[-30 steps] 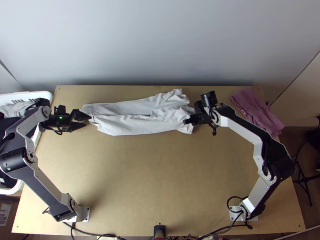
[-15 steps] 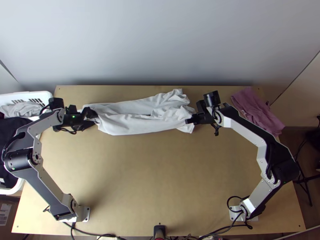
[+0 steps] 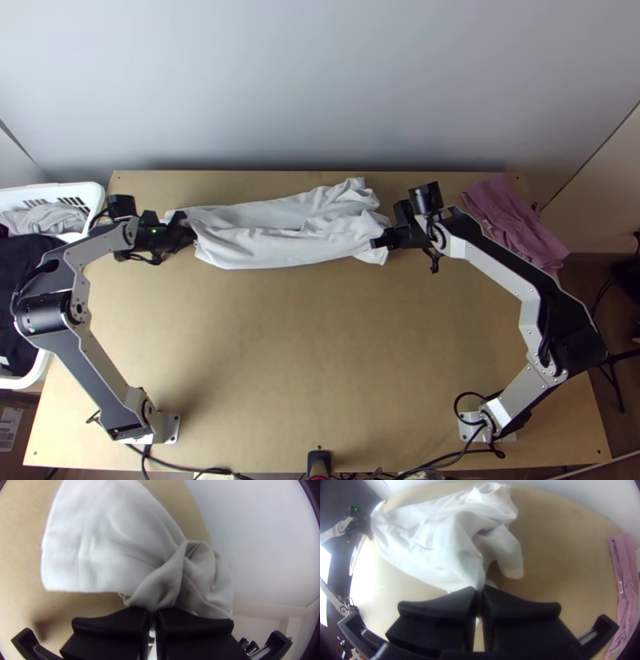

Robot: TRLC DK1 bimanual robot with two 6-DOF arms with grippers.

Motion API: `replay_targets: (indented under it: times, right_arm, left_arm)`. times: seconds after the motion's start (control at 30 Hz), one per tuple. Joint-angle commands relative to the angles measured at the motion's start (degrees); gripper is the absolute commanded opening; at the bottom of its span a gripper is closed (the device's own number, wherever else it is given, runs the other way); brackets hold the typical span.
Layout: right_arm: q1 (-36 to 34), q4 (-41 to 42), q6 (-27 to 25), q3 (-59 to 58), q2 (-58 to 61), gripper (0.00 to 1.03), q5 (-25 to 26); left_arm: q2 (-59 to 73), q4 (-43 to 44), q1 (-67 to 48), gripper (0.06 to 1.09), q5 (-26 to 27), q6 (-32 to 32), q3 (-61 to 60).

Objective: Fold the t-shirt

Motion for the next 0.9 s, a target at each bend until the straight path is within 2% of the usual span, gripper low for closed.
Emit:
replay_targets:
  times: [0.0,0.17,0.2,0.23,0.27,0.3,0.43,0.6,0.87]
  right_arm:
    - [0.03,0.03,0.39,-1.41,-2.04,0.05,0.04]
    - [2.93,0.12,2.06,-3.51,-3.54,0.07,-0.05]
    - [3.46,0.12,2.59,-3.69,-3.36,0.16,-0.05]
    - [3.90,0.12,3.64,-3.69,-2.92,0.42,0.04]
    - [4.08,0.12,4.61,-3.34,-2.04,0.80,-0.05]
    - [4.08,-0.23,5.05,-2.46,-0.99,1.01,-0.14]
    - [4.34,-2.96,5.05,-2.46,-2.31,0.99,-0.14]
    - [4.17,3.99,5.05,-7.91,-9.43,0.99,-0.05]
    - [2.76,4.07,5.40,-7.12,-10.22,0.99,-0.05]
  left_arm:
    - [-2.82,-6.43,4.53,0.09,-0.81,4.00,1.73]
    - [-5.37,-14.07,4.79,0.09,-0.63,8.22,6.03]
    - [-5.46,-14.95,4.26,0.09,-0.63,8.48,6.82]
    - [-5.54,-15.74,3.65,0.09,-0.63,8.92,7.62]
    - [-5.54,-16.09,2.86,0.09,-0.63,8.92,8.23]
    - [-5.54,-16.36,2.15,0.09,-0.63,8.92,8.76]
    - [-5.19,-16.80,-0.31,0.09,-0.72,8.48,9.81]
    - [-5.10,-17.94,-2.33,0.09,-0.72,8.74,11.66]
    - [-4.40,-23.30,-6.02,0.09,-0.98,10.77,18.51]
